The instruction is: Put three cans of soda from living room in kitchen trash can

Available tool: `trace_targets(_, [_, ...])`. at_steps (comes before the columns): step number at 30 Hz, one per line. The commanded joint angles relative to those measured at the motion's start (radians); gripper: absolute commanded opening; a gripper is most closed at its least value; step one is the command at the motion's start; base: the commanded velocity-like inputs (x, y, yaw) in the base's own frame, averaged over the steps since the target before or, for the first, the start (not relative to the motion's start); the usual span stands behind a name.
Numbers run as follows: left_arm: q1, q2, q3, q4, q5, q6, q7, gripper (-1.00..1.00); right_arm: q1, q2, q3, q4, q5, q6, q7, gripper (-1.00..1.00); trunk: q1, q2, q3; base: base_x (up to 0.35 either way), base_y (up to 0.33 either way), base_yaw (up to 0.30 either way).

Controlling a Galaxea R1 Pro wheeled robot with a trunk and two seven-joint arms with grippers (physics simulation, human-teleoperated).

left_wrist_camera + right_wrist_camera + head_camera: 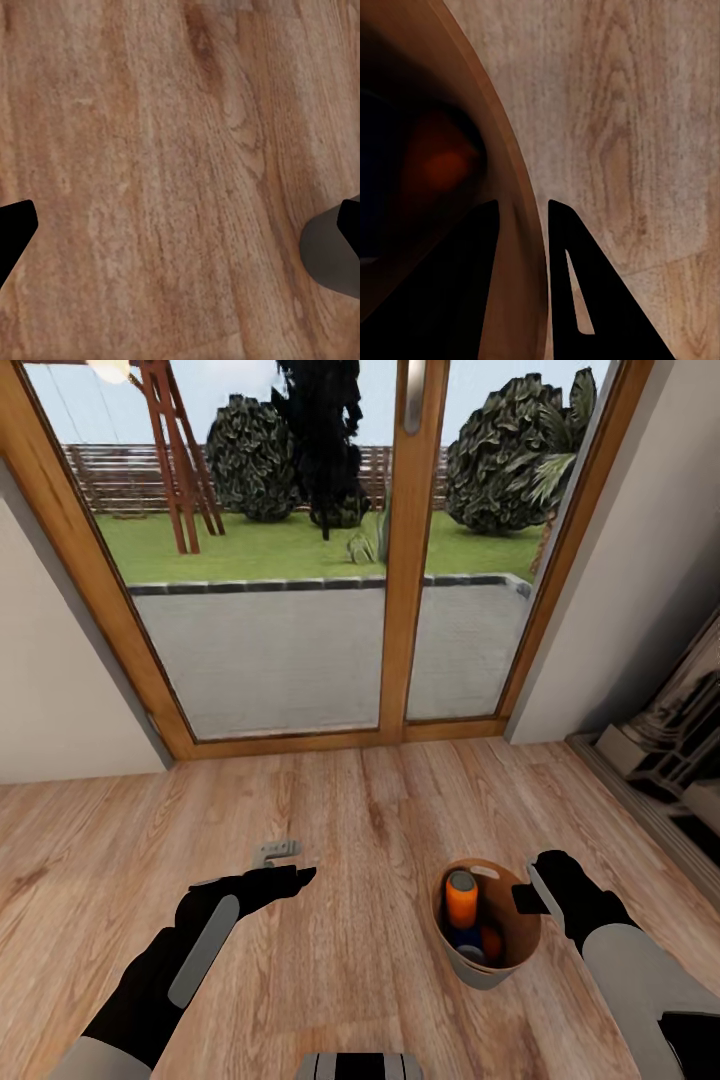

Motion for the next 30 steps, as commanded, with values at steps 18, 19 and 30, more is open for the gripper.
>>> trace_targets(18, [0.000, 0.000, -0.002, 0.000, 0.000, -0.001, 0.000, 1.00, 0.001, 0.001, -0.004, -0.002, -0.005, -0.003, 0.003, 1.00, 0.022, -0.014, -0.006, 0.000, 0.000, 0.000])
trace_targets(19, [0.000, 0.000, -0.002, 0.000, 0.000, -0.001, 0.000, 1.00, 0.001, 0.001, -0.004, -0.002, -0.004, -0.003, 0.003, 1.00, 0.022, -0.014, -0.006, 0.000, 0.000, 0.000])
trace_targets(30, [0.000, 0.000, -0.002, 0.000, 0.000, -0.001, 0.001, 1.00, 0.001, 0.001, -0.004, -0.003, -0.007, -0.003, 0.003, 1.00, 0.022, -0.014, -0.006, 0.000, 0.000, 0.000])
